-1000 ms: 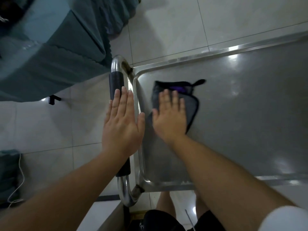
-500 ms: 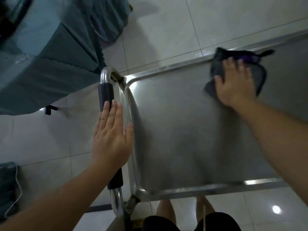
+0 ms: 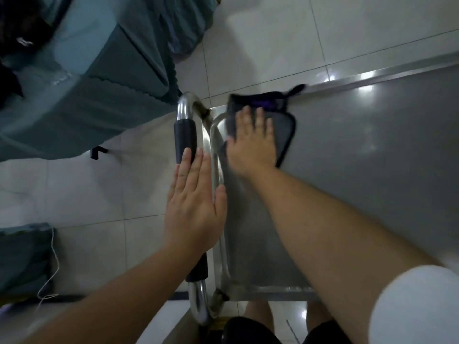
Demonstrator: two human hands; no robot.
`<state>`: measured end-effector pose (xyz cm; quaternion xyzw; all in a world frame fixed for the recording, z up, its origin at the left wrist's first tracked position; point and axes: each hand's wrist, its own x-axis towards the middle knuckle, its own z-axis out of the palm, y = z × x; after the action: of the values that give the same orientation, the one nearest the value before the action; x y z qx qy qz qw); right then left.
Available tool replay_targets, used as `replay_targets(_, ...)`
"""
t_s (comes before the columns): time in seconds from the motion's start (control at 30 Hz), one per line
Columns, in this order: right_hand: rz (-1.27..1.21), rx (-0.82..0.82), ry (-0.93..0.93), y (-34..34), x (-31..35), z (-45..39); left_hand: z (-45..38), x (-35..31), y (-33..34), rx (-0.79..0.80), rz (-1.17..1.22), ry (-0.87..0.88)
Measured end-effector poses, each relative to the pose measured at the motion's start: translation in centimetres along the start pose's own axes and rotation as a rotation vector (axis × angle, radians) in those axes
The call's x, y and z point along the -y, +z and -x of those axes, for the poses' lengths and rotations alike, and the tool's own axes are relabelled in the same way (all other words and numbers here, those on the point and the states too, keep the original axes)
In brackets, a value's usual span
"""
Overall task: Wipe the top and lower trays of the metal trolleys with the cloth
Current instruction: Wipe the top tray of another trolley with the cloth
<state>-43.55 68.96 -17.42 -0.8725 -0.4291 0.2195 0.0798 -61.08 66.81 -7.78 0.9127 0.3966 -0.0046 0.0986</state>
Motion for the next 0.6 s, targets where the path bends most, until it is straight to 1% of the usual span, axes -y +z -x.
replay_targets(0.03,0.027,0.062,-0.131,0.9,2.2,1.0,0.0,0.0,0.0,-0.003,-0.002,0.007)
replay_targets(0.07,0.035,0.117,-0.22,1.4,3.5,1.6,0.0,0.1,0.0,0.0,0.001,0.011)
replay_targets(0.1,0.034,0.15,-0.268,1.6,3.8,1.9,0.0,0.1,0.0,0.005,0.008,0.011)
replay_targets(0.13,0.034,0.149,-0.298,1.6,3.6,2.0,0.0,0.0,0.0,0.008,0.015,0.008)
replay_targets(0.23,0.098,0.063,-0.363,1.3,0.1,1.8,0.0,-0.1,-0.1,-0.003,0.011,0.007)
replay_targets(0.33,0.12,0.009,-0.293,0.4,-5.1,1.8,-0.1,0.0,-0.2,-0.009,0.036,-0.007)
replay_targets(0.43,0.112,-0.079,-0.131,-0.8,-10.8,2.2,-0.1,-0.2,-0.3,-0.013,0.046,-0.029)
replay_targets(0.5,0.105,-0.067,-0.019,-1.7,-14.3,2.8,-0.2,-0.4,-0.5,-0.01,0.044,-0.041)
replay_targets(0.53,0.1,-0.05,0.001,-2.1,-15.5,3.4,-0.3,-0.4,-0.5,-0.003,0.048,-0.044)
replay_targets(0.6,0.105,-0.033,-0.026,-2.4,-16.9,4.9,-0.3,-0.4,-0.6,0.004,0.071,-0.05)
